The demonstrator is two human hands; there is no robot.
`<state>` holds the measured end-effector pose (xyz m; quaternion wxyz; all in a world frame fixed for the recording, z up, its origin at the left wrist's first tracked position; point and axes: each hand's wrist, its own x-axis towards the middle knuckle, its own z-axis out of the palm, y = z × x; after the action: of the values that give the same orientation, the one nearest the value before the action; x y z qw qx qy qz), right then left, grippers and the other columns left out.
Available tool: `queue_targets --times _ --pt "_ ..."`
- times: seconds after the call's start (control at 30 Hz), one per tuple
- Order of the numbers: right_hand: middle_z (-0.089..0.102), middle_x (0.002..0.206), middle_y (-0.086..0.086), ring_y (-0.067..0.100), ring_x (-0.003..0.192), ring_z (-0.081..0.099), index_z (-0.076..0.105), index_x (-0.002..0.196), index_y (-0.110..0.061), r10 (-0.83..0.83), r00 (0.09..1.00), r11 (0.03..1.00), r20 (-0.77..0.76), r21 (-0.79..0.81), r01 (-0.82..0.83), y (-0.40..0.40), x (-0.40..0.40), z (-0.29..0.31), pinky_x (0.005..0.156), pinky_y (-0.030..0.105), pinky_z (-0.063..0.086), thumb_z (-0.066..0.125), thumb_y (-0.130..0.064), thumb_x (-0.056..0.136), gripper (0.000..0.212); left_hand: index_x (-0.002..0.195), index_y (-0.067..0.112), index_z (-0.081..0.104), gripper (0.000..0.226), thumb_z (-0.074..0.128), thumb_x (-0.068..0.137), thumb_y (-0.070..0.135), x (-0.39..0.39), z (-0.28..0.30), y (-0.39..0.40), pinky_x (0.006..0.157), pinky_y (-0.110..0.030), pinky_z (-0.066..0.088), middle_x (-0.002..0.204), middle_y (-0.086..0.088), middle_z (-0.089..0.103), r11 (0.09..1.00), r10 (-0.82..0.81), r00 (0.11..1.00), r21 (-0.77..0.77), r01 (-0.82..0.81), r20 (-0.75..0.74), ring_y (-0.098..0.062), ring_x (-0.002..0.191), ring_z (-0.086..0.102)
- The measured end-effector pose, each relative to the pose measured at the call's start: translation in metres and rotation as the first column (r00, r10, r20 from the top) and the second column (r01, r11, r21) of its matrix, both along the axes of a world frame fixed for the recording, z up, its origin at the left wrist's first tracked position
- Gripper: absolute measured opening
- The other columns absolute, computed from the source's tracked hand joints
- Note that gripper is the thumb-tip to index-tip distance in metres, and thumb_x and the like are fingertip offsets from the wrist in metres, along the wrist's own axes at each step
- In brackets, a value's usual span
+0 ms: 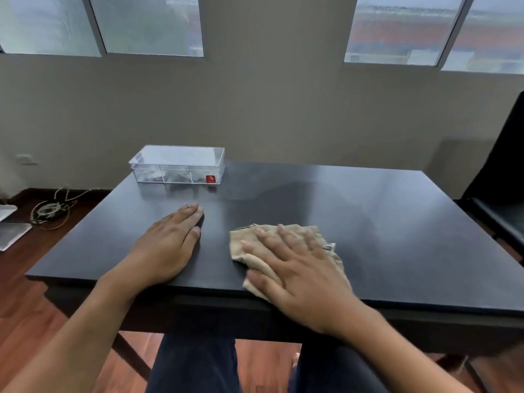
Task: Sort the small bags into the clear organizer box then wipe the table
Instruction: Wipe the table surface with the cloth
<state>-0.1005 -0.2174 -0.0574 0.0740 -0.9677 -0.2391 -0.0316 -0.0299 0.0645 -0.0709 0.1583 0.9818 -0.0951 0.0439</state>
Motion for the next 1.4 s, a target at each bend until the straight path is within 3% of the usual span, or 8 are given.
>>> queue_targets --times 0.23,0.33,0.5,0.7,0.87,1.03,1.17,1.4 --pt "-0.006 0.171 -0.012 0.021 0.157 -0.012 0.003 0.157 -0.051 -0.33 0.932 0.943 -0.152 0.0 0.334 -0.026 0.062 0.004 0.122 0.056 -0.009 0.012 -0.076 0.094 0.068 0.159 0.016 0.024 0.054 0.031 0.107 0.03 0.001 0.008 -0.017 0.114 -0.014 -0.005 0.168 0.005 0.014 0.998 -0.062 0.998 -0.011 0.061 -0.003 -0.006 0.154 0.006" --pt "-0.009 0.171 -0.009 0.022 0.157 -0.013 0.002 0.158 -0.048 -0.252 0.96 0.967 -0.123 -0.004 0.254 0.0 0.053 0.003 0.122 0.055 -0.01 0.013 -0.072 0.096 0.067 0.159 0.017 0.025 0.054 0.032 0.107 0.03 0.005 0.01 -0.023 0.114 -0.014 -0.005 0.168 0.004 0.016 0.996 -0.093 0.996 -0.018 0.093 0.003 -0.007 0.154 0.008" --pt "-0.018 0.165 -0.027 0.004 0.153 -0.022 -0.002 0.152 -0.062 -0.103 0.991 0.994 -0.083 0.019 0.105 -0.032 -0.017 0.002 0.123 0.042 -0.014 0.012 -0.078 0.094 0.062 0.159 0.024 0.025 0.055 0.032 0.106 0.036 0.006 0.004 -0.018 0.117 -0.018 0.0 0.167 0.01 0.015 0.996 -0.09 0.995 -0.025 0.091 0.031 -0.004 0.153 0.008" --pt "-0.01 0.166 -0.028 0.006 0.155 -0.009 0.004 0.15 -0.064 -0.498 0.861 0.867 -0.105 -0.05 0.496 -0.122 0.006 0.006 0.125 0.043 -0.007 0.005 -0.084 0.086 0.067 0.16 0.025 0.021 0.056 0.03 0.106 0.037 0.004 0.002 -0.021 0.117 -0.018 -0.003 0.167 0.012 0.01 0.995 -0.089 0.996 -0.033 0.09 0.028 -0.002 0.153 0.004" --pt "-0.012 0.168 -0.02 0.012 0.156 -0.014 -0.001 0.155 -0.054 -0.572 0.805 0.82 -0.155 -0.084 0.566 -0.117 0.024 0.005 0.125 0.049 -0.009 0.011 -0.077 0.091 0.07 0.159 0.026 0.025 0.054 0.033 0.106 0.036 0.002 0.003 -0.019 0.118 -0.018 -0.001 0.167 0.013 0.015 0.99 -0.114 0.992 -0.074 0.117 0.05 0.0 0.152 0.007" --pt "-0.023 0.166 -0.02 0.01 0.153 -0.022 -0.014 0.152 -0.055 -0.398 0.908 0.915 -0.13 -0.12 0.384 -0.043 0.014 0.008 0.125 0.046 -0.01 0.004 -0.075 0.092 0.066 0.151 0.037 0.04 0.046 0.041 0.106 0.034 -0.005 0.012 0.026 0.117 -0.019 0.011 0.156 0.025 0.033 0.973 -0.185 0.983 -0.138 0.186 0.016 0.006 0.146 0.021" --pt "-0.019 0.169 -0.011 0.018 0.155 -0.018 -0.009 0.159 -0.044 -0.169 0.983 0.983 -0.069 -0.085 0.163 0.066 0.027 0.005 0.125 0.05 -0.007 0.005 -0.075 0.093 0.074 0.148 0.031 0.049 0.043 0.045 0.105 0.027 -0.01 0.01 0.083 0.113 -0.013 0.011 0.155 0.016 0.042 0.986 0.02 0.998 -0.167 -0.01 0.054 -0.003 0.146 0.029" --pt "-0.014 0.17 0.001 0.024 0.155 -0.019 -0.011 0.161 -0.029 0.207 0.974 0.978 -0.088 0.031 -0.205 0.223 0.032 -0.006 0.123 0.054 -0.01 0.008 -0.071 0.097 0.079 0.149 0.023 0.048 0.046 0.043 0.104 0.03 -0.027 0.012 0.136 0.114 -0.01 0.011 0.158 0.004 0.042 0.985 0.121 0.992 -0.13 -0.118 0.022 -0.005 0.146 0.032"
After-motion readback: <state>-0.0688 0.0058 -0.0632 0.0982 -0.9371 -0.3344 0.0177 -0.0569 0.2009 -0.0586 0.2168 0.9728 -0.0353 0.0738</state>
